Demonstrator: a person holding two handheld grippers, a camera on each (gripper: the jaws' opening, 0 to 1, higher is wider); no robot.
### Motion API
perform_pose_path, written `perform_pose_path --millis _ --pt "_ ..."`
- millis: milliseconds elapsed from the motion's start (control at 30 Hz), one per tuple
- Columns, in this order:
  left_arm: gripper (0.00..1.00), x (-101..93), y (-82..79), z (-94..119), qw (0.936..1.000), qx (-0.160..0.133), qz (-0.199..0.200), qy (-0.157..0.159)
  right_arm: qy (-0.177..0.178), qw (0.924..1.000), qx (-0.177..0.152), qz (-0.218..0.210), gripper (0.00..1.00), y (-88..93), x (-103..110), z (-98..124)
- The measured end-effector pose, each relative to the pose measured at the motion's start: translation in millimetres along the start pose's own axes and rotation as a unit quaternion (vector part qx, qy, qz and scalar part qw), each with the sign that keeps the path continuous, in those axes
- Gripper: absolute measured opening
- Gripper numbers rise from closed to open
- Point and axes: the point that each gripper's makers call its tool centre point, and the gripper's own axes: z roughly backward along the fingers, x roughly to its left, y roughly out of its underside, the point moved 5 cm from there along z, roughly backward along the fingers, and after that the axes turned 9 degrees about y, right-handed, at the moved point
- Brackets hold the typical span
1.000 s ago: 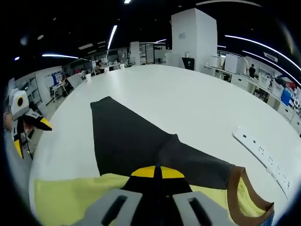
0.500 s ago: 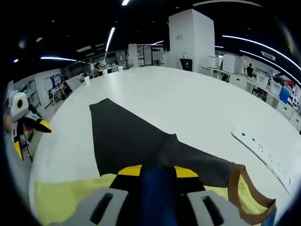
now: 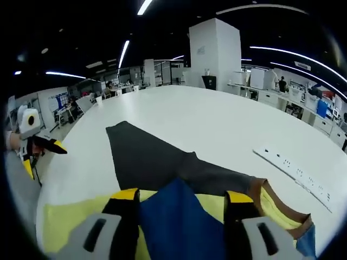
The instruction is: Fold the garment on the visible template until the final outline fits inside the template.
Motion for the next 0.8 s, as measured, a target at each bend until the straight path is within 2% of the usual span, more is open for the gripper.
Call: perform_pose_path --millis 100,300,800 --pt "0.73 -0.1 -0.4 0.3 1.0 -0.001 -0.001 0.0 0.003 1.0 -0.003 0.005 0.69 6.6 2.3 14.6" --pt "0.73 -3.1 0.2 -0.4 1.0 0.0 -0.002 0.003 0.016 0.9998 -0.003 0.012 0.75 16.1 -8.9 33.7" --pt "0.73 -1.9 -1.9 1.6 0.9999 -0.009 0.006 -0.003 0.068 0.9973 -0.013 -0.026 0.88 45.6 -43.7 103.6"
